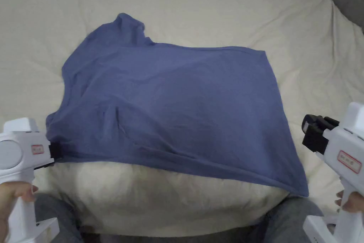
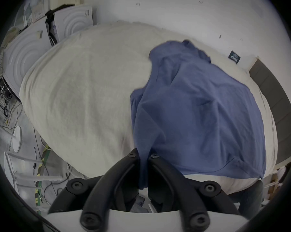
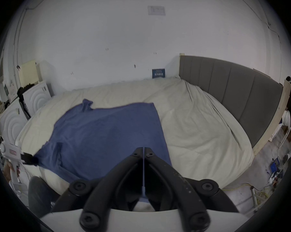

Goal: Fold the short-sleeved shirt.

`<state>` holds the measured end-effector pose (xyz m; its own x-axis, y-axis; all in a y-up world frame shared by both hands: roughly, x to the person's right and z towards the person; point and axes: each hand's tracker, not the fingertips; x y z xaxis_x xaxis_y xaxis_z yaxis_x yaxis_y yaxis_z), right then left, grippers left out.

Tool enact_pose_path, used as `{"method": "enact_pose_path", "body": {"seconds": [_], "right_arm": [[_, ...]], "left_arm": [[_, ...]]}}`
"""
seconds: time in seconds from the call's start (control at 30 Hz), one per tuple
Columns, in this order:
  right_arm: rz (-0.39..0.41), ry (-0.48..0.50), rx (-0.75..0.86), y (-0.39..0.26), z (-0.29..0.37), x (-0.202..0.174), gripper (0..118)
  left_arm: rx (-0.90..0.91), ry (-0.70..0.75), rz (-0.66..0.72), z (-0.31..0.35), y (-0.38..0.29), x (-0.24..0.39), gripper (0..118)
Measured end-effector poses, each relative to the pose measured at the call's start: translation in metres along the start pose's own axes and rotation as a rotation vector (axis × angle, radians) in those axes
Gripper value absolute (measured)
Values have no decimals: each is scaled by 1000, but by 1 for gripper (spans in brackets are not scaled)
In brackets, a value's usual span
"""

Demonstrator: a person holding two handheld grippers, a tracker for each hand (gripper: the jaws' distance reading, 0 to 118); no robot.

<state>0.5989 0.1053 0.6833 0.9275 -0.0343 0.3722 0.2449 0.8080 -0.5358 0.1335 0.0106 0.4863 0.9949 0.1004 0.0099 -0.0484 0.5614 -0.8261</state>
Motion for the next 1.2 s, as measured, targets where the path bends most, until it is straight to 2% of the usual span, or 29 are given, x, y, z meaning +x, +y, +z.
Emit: {"method": "enact_pose_path", "body": {"seconds": [0.03, 0.07, 0.1, 0.13, 0.17, 0.23, 0.3, 0.4, 0.43, 0.47, 0.53, 0.57, 0.67, 0.8, 1.0, 1.2], "right_arm": [[11, 0, -67, 1, -5, 6, 26], [8, -4, -114, 1, -11, 12, 54], [-9, -8, -171, -1, -21, 21, 90], [-27, -11, -221, -4, -29, 28, 109], [-49, -24, -240, -11, -37, 34, 118], [-25, -88, -319, -24, -51, 43, 118], [17, -109, -409, -40, -69, 51, 118], [-44, -107, -527, -65, -90, 59, 118], [-68, -96, -558, -72, -95, 60, 113], [-84, -81, -571, -78, -98, 60, 99], [-89, -55, -573, -83, -103, 60, 38], [-84, -61, -572, -84, -104, 58, 18], [-105, -45, -596, -84, -108, 63, 8], [-140, -24, -600, -69, -97, 69, 6], [-237, 105, -470, -3, -65, 77, 6], [-255, 89, -390, 72, -100, 76, 6]], "left_arm": [[10, -3, 5, 7, 0, 2, 8], [17, -16, 10, 12, 1, 2, 8], [26, -25, 19, 16, 4, 1, 8], [31, -28, 25, 20, 5, 1, 8], [37, -34, 29, 24, 6, 2, 8], [51, -36, 27, 28, 7, 3, 8], [60, -38, 12, 32, 8, 5, 8], [59, -36, 1, 33, 9, 8, 8], [54, -34, -1, 33, 9, 8, 8], [52, -33, -2, 33, 9, 8, 8], [52, -26, -21, 33, 9, 10, 8], [53, -24, -32, 33, 9, 11, 8], [53, -23, -37, 33, 8, 11, 8], [49, -26, -30, 37, 12, 11, 8], [89, -92, 19, 56, 43, 6, 8], [190, -76, 39, 47, 100, 19, 8]]}}
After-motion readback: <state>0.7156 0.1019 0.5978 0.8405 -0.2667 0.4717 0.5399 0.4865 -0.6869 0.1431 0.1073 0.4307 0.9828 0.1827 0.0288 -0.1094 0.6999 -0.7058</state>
